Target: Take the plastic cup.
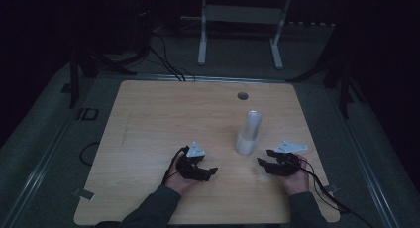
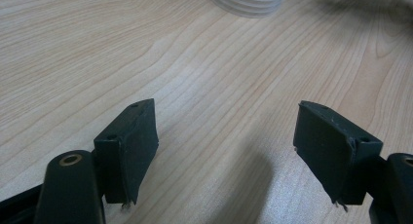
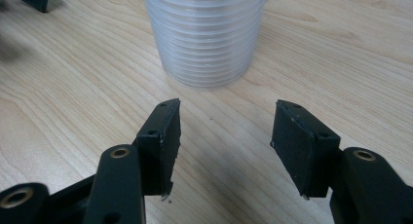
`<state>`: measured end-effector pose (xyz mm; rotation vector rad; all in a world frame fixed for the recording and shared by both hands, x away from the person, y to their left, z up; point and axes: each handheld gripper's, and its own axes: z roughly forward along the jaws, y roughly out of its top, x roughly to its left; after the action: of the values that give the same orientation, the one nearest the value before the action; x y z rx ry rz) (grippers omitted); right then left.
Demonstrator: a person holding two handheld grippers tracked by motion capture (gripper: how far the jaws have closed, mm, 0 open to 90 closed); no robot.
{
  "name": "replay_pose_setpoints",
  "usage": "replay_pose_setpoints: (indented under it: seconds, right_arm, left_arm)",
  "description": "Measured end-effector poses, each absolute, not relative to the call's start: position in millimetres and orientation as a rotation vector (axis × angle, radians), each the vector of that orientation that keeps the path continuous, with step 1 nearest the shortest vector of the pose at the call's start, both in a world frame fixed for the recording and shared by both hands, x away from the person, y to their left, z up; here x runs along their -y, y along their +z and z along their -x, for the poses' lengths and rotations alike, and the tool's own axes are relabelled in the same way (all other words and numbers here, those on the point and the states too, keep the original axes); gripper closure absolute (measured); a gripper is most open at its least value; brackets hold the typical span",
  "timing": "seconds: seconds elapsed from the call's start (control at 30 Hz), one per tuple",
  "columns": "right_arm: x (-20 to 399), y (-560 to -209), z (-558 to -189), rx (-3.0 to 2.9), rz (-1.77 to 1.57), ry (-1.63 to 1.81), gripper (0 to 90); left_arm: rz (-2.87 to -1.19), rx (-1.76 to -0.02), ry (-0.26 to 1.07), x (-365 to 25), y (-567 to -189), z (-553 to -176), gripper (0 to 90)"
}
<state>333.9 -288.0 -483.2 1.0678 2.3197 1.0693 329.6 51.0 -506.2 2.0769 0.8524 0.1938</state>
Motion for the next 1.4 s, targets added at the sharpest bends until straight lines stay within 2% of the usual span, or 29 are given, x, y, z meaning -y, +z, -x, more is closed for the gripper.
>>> replay_pose_setpoints:
  seconds: [0.37, 0.77, 1.07, 1.4]
  right_arm:
    - [285, -479, -330, -2.307, -1.059, 1.095, 46.1]
    - [280, -464, -332, -2.27, -1.018, 1.111, 40.6]
    - [276, -438, -334, -2.243, -0.956, 1.153, 40.1]
    - [281, -410, -339, -2.196, -0.921, 1.242, 43.4]
  left_arm:
    - [-2.067, -0.838, 0.185, -50, -505, -329, 25.1]
    - [-2.065, -0.78, 0.216, -37, -489, -339, 25.3]
    - [-2.065, -0.662, 0.276, -7, -463, -357, 25.2]
    - [-2.049, -0.598, 0.31, 23, -455, -370, 21.8]
